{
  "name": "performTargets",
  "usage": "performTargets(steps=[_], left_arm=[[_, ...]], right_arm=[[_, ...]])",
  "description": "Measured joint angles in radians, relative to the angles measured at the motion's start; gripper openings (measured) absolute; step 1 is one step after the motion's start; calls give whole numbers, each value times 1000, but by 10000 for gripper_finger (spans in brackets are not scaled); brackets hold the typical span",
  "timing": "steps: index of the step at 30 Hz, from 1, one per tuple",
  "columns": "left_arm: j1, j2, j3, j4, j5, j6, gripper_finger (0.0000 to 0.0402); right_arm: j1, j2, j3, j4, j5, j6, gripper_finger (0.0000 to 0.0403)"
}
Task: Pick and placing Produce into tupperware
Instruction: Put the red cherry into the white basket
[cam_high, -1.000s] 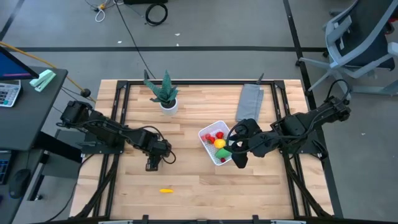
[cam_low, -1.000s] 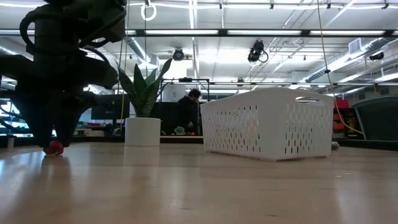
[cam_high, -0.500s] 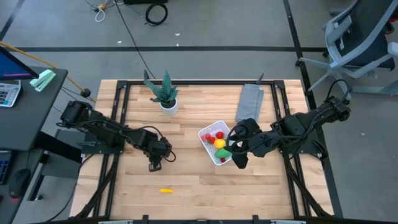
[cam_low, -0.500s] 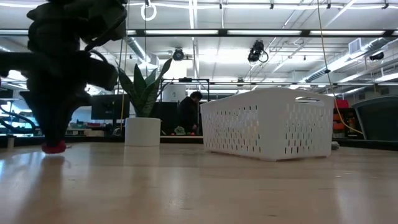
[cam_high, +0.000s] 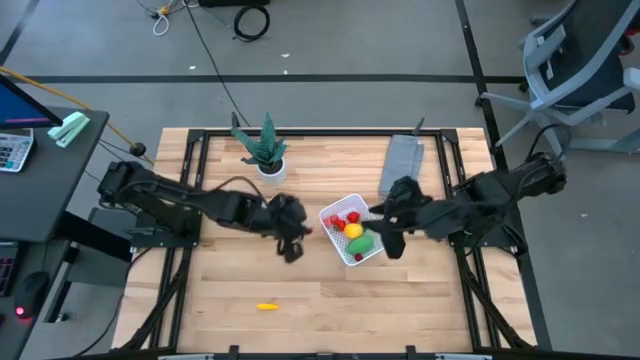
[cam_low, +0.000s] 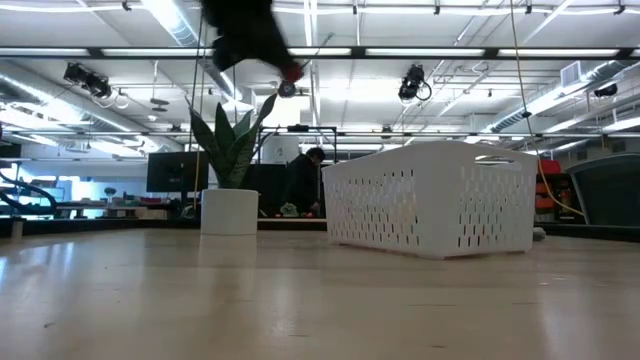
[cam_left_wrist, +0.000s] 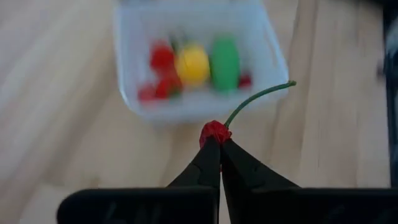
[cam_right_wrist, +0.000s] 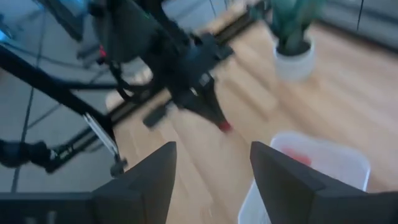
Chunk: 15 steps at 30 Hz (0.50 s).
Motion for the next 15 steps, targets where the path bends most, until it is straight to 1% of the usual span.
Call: performTargets(steps=[2, 4, 5, 7, 9, 11, 15], left_arm=[[33, 13, 27, 75, -13, -1, 5], [68, 34, 29, 193, -13, -1, 4], [86, 55, 33, 280, -12, -2, 4], [121, 107, 32, 389, 18, -23, 4], [144, 181, 39, 491, 73, -58, 4], [151, 255, 51, 517, 101, -98, 4], [136, 391, 85, 508, 113, -164, 12]], right_arm=[[0, -8, 42, 0, 37, -46, 212], [-1, -10, 88, 0, 76, -95, 208], [-1, -10, 109, 0, 95, -123, 207], [-1, -9, 149, -2, 125, -177, 204], [-1, -8, 172, 2, 154, -214, 203], [-1, -8, 183, -2, 181, -233, 202], [-1, -8, 183, -10, 186, -236, 202]])
